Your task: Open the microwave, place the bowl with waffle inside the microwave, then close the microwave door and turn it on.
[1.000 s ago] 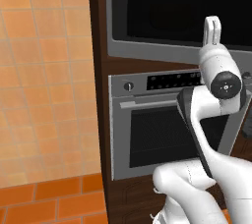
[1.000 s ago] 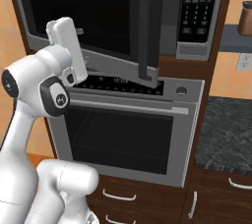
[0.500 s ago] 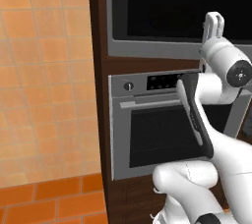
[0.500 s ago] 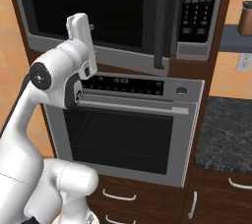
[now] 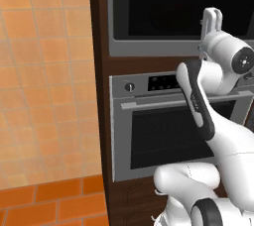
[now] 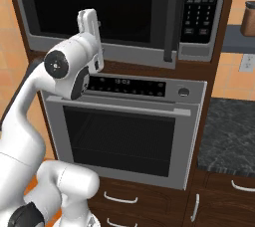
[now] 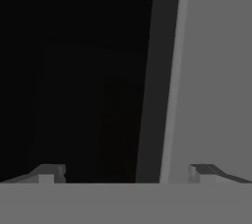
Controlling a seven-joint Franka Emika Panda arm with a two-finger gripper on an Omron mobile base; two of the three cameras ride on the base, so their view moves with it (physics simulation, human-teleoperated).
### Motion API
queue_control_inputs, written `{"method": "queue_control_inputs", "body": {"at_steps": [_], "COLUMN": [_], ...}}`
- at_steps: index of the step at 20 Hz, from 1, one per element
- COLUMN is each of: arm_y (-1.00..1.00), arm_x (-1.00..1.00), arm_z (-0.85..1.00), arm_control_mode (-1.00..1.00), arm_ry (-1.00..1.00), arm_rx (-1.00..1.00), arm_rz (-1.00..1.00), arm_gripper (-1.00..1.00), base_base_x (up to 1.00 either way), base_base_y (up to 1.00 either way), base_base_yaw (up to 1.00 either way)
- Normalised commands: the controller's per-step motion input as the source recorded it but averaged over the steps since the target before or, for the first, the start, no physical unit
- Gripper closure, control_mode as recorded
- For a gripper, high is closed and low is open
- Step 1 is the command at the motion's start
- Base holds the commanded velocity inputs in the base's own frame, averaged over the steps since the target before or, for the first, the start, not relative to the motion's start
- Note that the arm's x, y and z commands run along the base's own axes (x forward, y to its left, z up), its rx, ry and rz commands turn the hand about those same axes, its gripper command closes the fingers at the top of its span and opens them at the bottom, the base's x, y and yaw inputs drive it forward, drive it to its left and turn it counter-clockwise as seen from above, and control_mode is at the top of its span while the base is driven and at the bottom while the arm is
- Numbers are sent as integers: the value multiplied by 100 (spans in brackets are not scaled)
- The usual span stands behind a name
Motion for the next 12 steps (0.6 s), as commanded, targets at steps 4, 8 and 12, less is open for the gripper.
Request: {"method": "queue_control_inputs", "body": {"at_steps": [4, 8, 12], "arm_y": [0, 0, 0], "arm_x": [33, 27, 13], "arm_z": [0, 0, 0], "arm_control_mode": [-100, -100, -100], "arm_ry": [5, 0, 0], "arm_rx": [0, 0, 0], "arm_rz": [5, 4, 0], "arm_gripper": [-100, -100, -100], "base_base_x": [0, 0, 0], "base_base_y": [0, 0, 0], "base_base_yaw": [0, 0, 0]}}
